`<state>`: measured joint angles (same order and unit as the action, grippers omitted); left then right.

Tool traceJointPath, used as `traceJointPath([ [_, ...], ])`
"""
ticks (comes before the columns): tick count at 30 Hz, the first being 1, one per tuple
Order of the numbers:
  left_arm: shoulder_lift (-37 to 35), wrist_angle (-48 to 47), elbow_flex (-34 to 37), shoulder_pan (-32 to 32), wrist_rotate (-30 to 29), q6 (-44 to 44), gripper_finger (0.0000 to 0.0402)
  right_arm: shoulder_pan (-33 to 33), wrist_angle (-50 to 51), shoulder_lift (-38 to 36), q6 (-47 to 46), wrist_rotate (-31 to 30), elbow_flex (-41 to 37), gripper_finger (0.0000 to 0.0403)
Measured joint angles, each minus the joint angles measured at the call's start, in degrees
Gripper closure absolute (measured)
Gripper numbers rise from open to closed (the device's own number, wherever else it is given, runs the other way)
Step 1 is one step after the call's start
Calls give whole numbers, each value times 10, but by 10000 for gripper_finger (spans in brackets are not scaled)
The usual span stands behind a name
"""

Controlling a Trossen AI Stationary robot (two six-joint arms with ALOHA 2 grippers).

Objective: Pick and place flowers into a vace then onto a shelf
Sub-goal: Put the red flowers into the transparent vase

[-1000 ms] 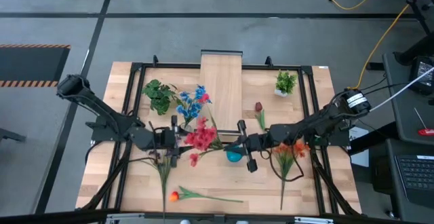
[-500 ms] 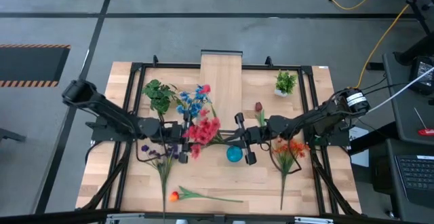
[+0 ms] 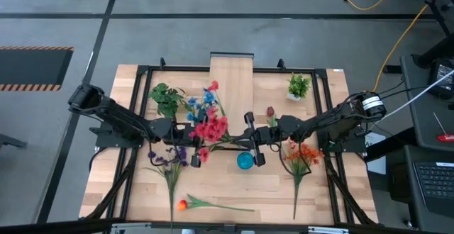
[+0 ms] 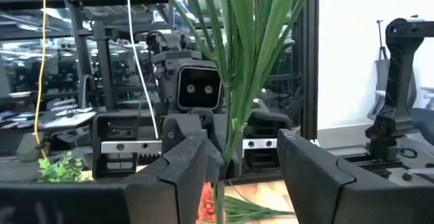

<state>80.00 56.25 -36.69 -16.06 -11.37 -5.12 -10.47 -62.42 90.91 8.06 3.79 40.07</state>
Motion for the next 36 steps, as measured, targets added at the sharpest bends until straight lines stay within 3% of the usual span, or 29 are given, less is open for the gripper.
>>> traceJointPath([
  [18,6,9,-10,36,15,-1,229,17,28,0,13,10,36,398],
  [23,6,24,-10,46,63,-1,229,17,41,0,13,10,42,398],
  [29,6,20,-23,51,69,-2,230,17,41,0,14,9,42,398],
  [36,6,-7,-27,51,83,-2,266,17,39,0,15,9,42,398],
])
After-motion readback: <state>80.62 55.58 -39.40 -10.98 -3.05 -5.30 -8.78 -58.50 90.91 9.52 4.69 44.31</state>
